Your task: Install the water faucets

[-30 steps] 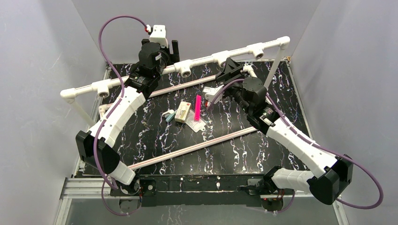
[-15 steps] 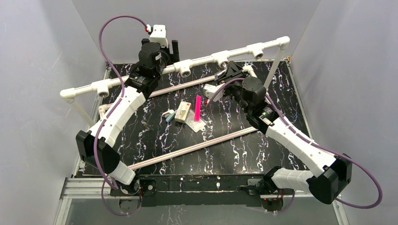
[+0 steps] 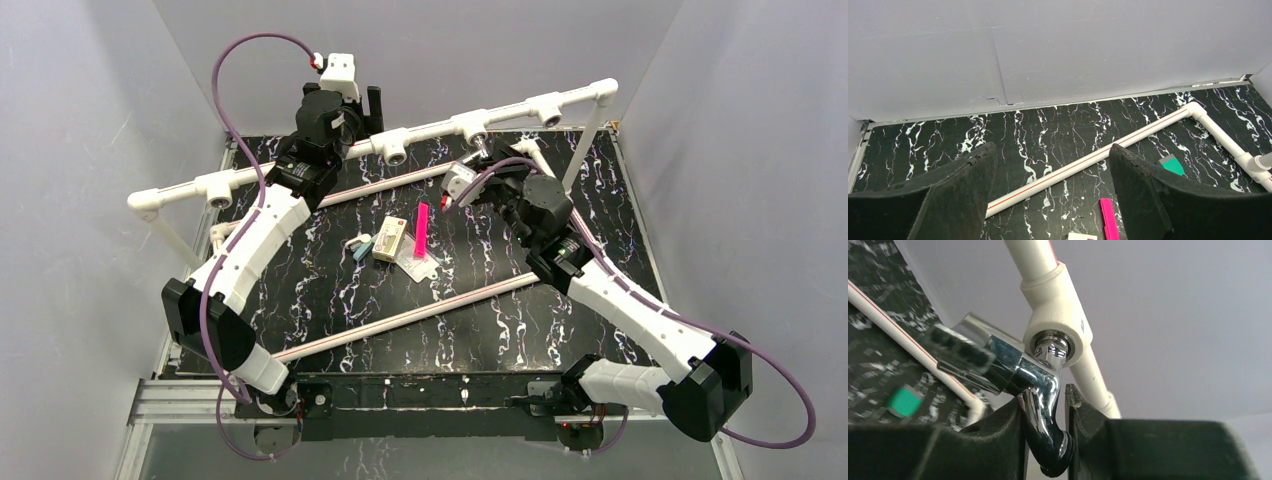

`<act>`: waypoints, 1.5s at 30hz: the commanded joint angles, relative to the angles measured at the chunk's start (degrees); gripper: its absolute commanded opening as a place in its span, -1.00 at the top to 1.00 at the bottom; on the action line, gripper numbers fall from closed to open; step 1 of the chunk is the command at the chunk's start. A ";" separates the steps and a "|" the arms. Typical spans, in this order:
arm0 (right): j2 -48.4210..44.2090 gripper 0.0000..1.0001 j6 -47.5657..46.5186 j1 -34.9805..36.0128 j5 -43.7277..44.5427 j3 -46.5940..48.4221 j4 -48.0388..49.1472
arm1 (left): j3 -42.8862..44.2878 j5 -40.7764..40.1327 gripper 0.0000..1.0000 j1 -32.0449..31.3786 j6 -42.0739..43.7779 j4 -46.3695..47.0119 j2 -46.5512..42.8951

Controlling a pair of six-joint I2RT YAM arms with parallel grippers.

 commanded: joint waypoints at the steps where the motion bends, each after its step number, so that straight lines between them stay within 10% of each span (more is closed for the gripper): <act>1: -1.20 0.97 25.55 1.59 -1.53 -2.09 11.39 | -2.12 1.81 -0.58 -1.06 -0.26 -8.48 2.63; 10: 0.31 0.97 58.06 1.59 4.77 -2.35 18.12 | -2.76 2.03 -0.58 -1.05 -0.45 -8.32 1.79; 16: 0.57 0.97 60.42 1.65 4.79 -2.29 18.04 | -3.49 1.83 -0.59 -1.06 -0.44 -8.13 0.90; 21: -1.38 0.88 55.57 1.59 0.94 -1.84 14.72 | -3.74 2.01 -0.59 -1.05 -0.53 -8.07 0.57; 32: -4.10 -0.48 34.94 1.59 -4.33 -0.32 5.48 | -3.95 1.93 -0.59 -1.05 -0.54 -8.00 0.31; 45: -3.58 -0.70 -2.56 1.68 -10.38 2.85 -4.31 | -3.51 2.06 -0.59 -1.05 -0.45 -7.98 1.28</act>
